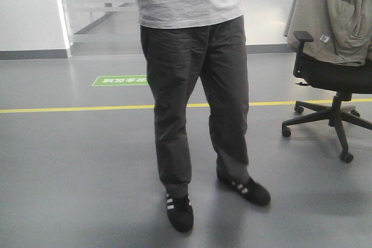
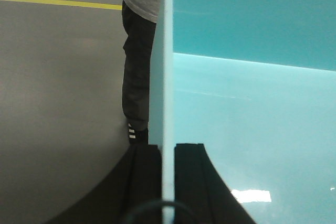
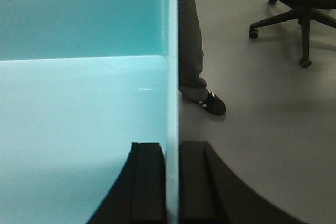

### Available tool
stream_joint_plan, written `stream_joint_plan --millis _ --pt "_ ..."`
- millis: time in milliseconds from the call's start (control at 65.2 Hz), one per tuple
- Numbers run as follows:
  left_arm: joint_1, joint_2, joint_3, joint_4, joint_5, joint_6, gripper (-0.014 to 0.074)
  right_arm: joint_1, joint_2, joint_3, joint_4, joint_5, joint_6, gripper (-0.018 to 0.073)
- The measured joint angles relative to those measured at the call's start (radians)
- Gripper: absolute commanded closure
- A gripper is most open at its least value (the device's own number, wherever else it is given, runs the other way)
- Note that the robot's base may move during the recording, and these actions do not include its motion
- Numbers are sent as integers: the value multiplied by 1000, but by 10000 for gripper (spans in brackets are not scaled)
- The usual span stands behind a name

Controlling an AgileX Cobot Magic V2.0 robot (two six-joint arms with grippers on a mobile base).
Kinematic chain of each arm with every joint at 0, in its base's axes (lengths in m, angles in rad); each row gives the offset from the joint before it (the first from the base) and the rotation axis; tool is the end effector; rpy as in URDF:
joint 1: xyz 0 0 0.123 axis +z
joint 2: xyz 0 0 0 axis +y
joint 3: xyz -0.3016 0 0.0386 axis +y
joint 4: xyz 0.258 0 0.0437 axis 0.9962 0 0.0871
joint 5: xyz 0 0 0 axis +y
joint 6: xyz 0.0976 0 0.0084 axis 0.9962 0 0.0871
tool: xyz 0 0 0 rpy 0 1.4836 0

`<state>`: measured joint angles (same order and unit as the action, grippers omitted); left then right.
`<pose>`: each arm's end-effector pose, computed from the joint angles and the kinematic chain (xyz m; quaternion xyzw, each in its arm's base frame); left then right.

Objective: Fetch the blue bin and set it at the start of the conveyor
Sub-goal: 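Hold the bin in both grippers while the base drives away from the rack, then hold the bin while the base drives up to the red conveyor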

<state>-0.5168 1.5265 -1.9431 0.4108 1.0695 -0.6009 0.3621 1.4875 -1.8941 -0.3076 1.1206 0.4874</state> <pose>0.2975 -0.1296 0.5240 -0.0363 0.8572 -0.0771 0.5079 0.2997 0.0850 0.5150 0.0584 0.8782 0.0456 0.4725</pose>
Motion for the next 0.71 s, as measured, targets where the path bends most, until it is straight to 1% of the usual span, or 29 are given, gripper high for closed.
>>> stream_joint_plan --millis 706 --pt "0 -2 0 4 -1 0 708 0 0 0 0 -6 0 713"
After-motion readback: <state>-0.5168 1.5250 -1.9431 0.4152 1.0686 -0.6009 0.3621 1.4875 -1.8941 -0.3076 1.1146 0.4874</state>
